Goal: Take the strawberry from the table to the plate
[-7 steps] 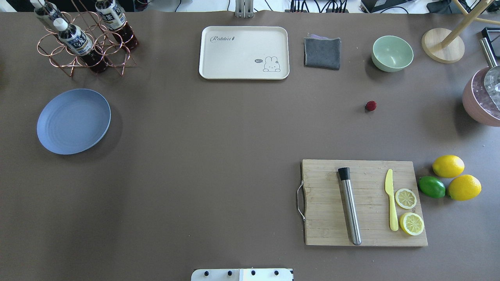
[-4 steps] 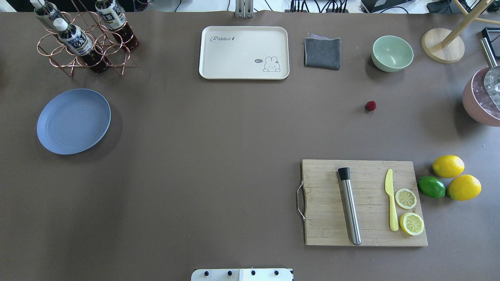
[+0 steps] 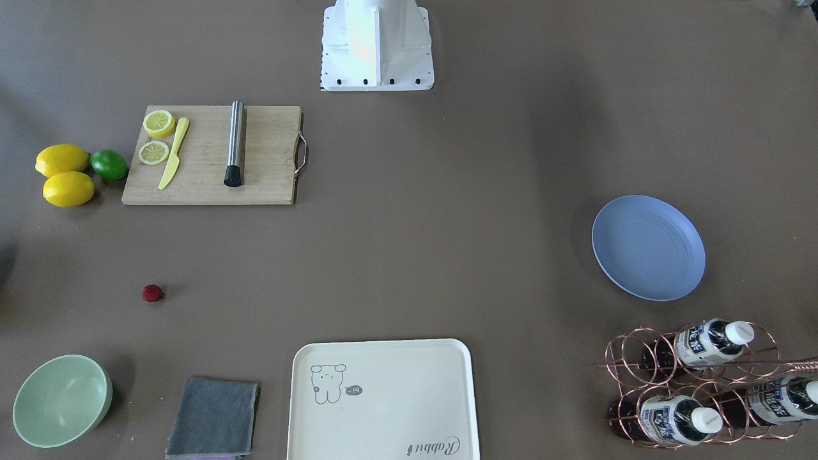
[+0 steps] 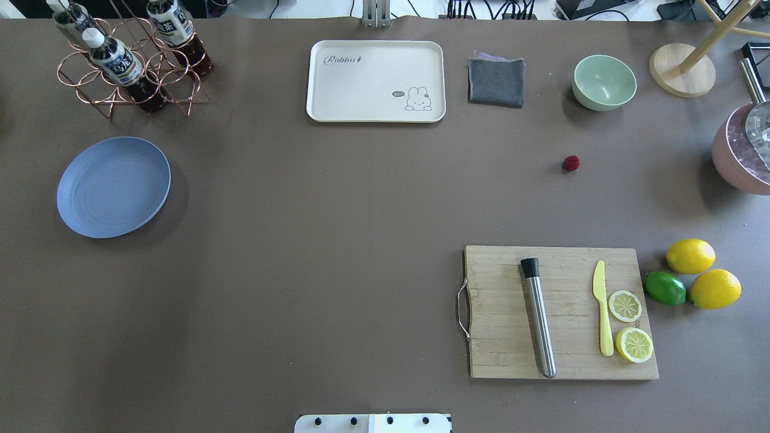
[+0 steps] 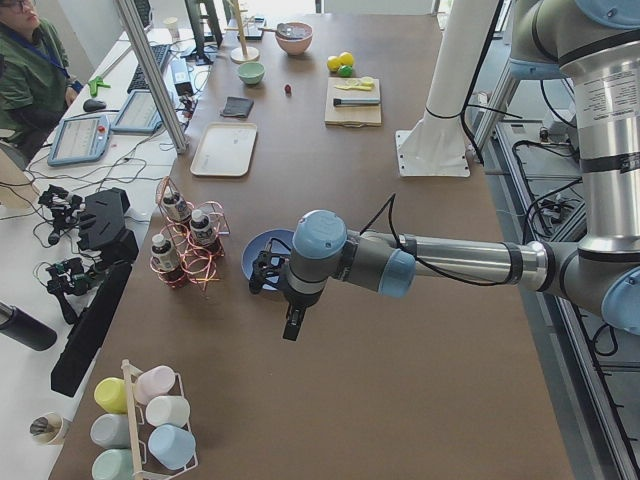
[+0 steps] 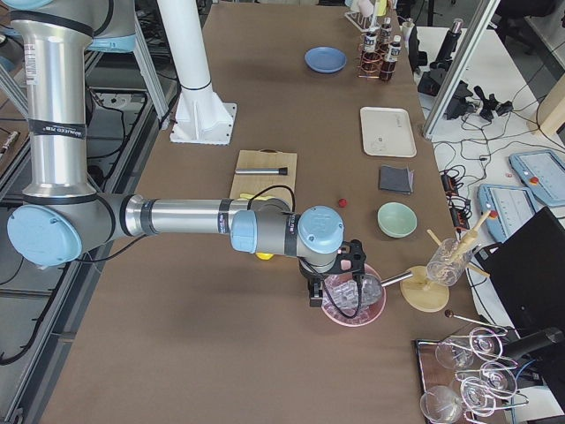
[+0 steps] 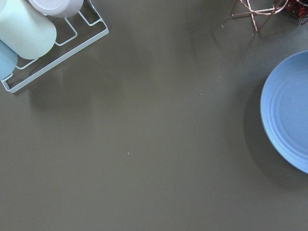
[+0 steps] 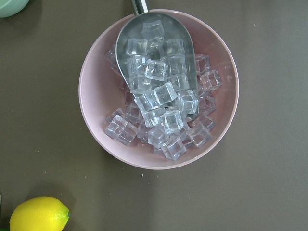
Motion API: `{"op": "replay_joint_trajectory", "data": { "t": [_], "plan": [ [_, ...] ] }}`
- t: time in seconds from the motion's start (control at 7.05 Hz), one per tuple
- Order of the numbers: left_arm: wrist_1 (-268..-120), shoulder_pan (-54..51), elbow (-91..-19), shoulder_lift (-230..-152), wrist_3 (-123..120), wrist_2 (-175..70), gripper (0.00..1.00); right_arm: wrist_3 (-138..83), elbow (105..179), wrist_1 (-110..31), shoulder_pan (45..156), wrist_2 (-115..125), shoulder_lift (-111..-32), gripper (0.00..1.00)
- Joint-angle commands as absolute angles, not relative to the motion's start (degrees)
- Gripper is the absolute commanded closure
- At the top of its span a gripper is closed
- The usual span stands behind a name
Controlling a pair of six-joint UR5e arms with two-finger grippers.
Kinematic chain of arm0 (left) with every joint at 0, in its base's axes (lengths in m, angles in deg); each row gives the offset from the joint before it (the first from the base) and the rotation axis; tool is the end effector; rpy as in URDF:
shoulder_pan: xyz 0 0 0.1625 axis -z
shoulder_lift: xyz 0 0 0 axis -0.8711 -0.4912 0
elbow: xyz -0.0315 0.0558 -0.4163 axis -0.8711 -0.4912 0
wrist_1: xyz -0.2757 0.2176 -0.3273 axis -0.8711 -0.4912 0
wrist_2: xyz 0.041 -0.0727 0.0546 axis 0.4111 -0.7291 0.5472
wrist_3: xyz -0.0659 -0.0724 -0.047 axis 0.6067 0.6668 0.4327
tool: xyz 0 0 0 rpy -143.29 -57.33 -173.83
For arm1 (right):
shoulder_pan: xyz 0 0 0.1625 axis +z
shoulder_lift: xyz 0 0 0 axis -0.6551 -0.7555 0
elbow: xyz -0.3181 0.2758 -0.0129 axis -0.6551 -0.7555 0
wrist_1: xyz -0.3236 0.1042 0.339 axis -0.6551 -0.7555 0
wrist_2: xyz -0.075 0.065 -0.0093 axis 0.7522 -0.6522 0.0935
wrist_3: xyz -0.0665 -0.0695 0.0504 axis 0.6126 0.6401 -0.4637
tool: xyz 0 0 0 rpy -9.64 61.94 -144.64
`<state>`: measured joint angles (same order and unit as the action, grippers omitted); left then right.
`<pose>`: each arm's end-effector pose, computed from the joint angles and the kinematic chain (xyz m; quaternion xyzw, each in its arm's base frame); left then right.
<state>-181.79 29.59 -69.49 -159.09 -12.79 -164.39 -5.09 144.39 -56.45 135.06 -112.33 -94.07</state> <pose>-0.0603 -0.4902 0.5932 0.1280 0.3685 0.0248 0.9205 0.0889 -0.5373 0.6301 0.0316 -0.4222 -0.0125 0.9059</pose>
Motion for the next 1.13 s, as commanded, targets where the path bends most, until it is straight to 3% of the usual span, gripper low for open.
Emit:
{"op": "replay_joint_trajectory", "data": {
  "t": [0.0, 0.99],
  "plan": [
    [-181.9, 29.6, -69.5, -159.0, -12.8, -164.4, 0.02, -5.1, 144.4, -56.4, 135.1, -112.3, -94.0, 0.0],
    [-182.1, 29.6, -68.4, -159.4, -12.8, -164.4, 0.02, -5.1, 144.3, -56.4, 135.1, -112.3, -93.5, 0.0]
  ]
}}
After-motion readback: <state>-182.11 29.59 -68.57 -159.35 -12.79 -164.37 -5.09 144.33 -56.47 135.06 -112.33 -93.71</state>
